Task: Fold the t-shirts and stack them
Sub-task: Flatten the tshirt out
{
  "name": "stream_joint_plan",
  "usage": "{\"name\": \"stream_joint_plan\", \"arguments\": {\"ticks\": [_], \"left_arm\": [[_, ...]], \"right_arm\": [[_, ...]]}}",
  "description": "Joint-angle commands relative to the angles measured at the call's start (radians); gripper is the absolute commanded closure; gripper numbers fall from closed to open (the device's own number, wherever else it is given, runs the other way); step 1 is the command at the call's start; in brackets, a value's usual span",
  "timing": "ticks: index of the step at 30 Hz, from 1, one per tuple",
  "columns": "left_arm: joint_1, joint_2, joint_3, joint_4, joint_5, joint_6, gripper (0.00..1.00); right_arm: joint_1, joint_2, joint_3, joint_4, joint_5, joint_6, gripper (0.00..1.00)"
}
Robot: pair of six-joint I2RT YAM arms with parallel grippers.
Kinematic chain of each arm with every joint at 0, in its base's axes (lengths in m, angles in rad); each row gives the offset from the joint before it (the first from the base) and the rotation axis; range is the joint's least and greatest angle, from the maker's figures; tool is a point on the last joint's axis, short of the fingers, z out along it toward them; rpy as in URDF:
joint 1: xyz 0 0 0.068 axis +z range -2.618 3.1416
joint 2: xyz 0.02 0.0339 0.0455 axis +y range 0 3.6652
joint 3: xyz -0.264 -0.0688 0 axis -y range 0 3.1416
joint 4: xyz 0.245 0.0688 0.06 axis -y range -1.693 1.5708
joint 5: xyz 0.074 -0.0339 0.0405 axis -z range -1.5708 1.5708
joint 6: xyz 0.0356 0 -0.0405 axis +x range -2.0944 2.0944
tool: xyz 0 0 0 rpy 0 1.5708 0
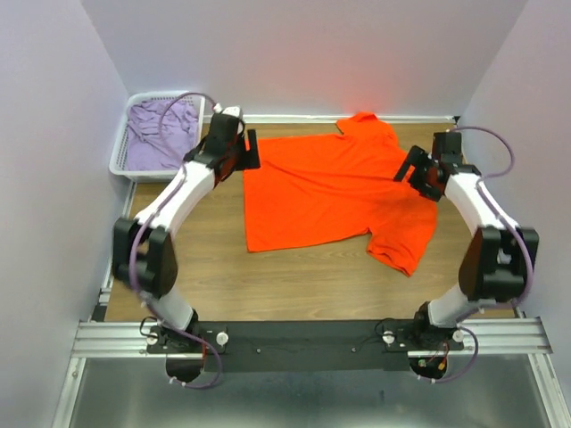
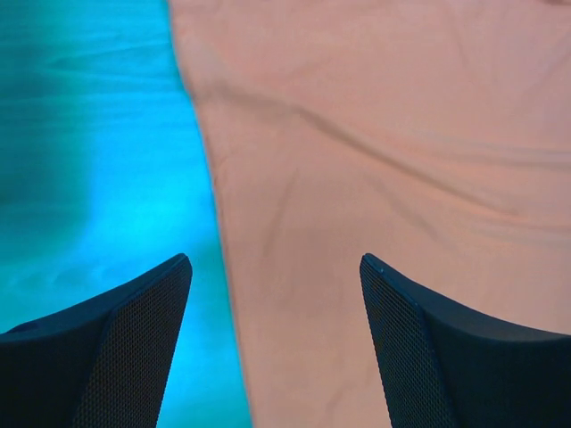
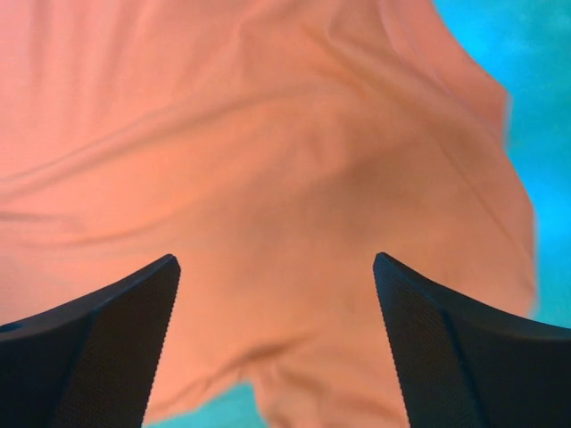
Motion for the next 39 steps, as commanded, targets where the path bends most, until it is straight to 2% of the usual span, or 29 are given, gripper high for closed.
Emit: {"name": "stream_joint_plan", "arguments": {"ticks": [1, 2, 5, 11, 15, 19, 24, 39], "left_arm": [[-0.030, -0.230, -0.269, 0.015, -0.074, -0.042, 0.16], [-0.040, -0.312, -0.380, 0.006, -0.077, -0.048, 0.16], [-0.097, -0.429, -0.531, -0.051, -0.110, -0.084, 0.16], [-0.203, -0.487, -0.702, -0.083, -0.105, -0.202, 0.16], [-0.220, -0.439, -0.731, -0.056, -0.106, -0.238, 0.17], [-0.243, -0.402, -0.727, -0.028, -0.135, -0.241, 0.24], [-0.254, -0.367, -0.734, 0.009, -0.095, -0.256, 0.31], [-0.281, -0.235, -0.756, 0.036, -0.121, -0.266, 0.42]], "right_arm": [[-0.005, -0.188, -0.129, -0.112, 0.079, -0.007, 0.01], [-0.007, -0.227, -0.149, -0.131, 0.086, -0.007, 0.01], [-0.007, -0.365, -0.232, -0.173, 0.126, -0.004, 0.00], [-0.009, -0.472, -0.303, -0.220, 0.174, -0.001, 0.00], [-0.009, -0.498, -0.336, -0.229, 0.163, -0.001, 0.00], [-0.009, -0.506, -0.353, -0.234, 0.146, -0.004, 0.00], [-0.009, -0.522, -0.366, -0.238, 0.135, -0.003, 0.00], [-0.009, -0.521, -0.393, -0.240, 0.114, -0.003, 0.00]]}}
